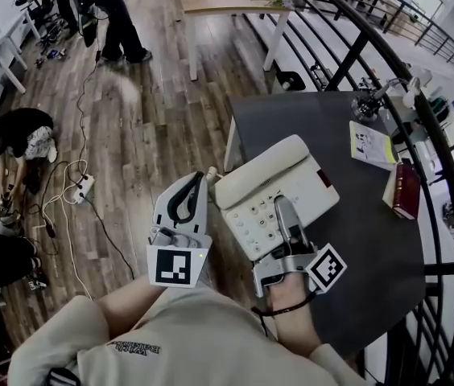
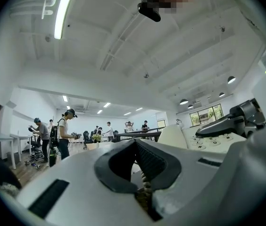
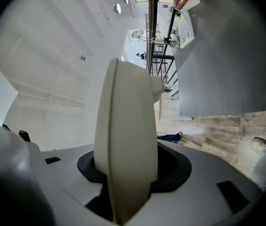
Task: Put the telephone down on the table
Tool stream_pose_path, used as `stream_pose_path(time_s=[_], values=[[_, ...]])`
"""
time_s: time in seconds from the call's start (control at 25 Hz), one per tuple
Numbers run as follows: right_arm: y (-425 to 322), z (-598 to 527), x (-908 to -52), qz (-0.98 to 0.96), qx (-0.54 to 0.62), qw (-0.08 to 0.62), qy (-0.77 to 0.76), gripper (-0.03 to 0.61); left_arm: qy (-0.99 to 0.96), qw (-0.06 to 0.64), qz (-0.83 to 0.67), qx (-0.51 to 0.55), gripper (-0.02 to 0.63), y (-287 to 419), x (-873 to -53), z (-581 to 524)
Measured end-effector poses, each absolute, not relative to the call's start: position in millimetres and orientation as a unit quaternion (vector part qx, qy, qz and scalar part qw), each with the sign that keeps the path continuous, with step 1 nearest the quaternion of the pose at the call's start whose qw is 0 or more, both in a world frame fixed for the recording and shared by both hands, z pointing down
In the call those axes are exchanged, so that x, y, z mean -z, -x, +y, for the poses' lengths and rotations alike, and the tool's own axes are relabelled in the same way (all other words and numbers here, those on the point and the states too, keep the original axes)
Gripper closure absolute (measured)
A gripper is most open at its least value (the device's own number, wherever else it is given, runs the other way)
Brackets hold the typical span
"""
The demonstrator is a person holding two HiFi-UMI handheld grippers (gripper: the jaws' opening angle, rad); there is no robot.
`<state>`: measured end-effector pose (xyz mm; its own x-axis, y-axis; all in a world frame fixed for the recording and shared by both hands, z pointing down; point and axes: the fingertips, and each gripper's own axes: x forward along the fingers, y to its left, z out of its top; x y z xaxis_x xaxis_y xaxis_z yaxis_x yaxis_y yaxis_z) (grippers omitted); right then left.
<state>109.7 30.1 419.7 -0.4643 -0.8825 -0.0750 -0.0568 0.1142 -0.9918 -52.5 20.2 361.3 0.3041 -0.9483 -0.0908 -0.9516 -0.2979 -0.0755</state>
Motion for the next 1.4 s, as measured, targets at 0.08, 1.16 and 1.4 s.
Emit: stream_pose_path(time_s=[0.08,1.16,1.4], values=[[-104,11,-419,0.646,0.558,0.369,0.367,0.382,0.807,0.056,0.587,-0.017,0.609,58,-361,-1],[-68,-163,-407,0.588,0.529,0.439,0.426,0.382,0.86,0.047,0.508,-0.008,0.609,100,-347,-200],[-83,-179,-399,0.586,0.529,0.444,0.423,0.382,0.858,0.04,0.511,-0.014,0.609,94,-337,-209]])
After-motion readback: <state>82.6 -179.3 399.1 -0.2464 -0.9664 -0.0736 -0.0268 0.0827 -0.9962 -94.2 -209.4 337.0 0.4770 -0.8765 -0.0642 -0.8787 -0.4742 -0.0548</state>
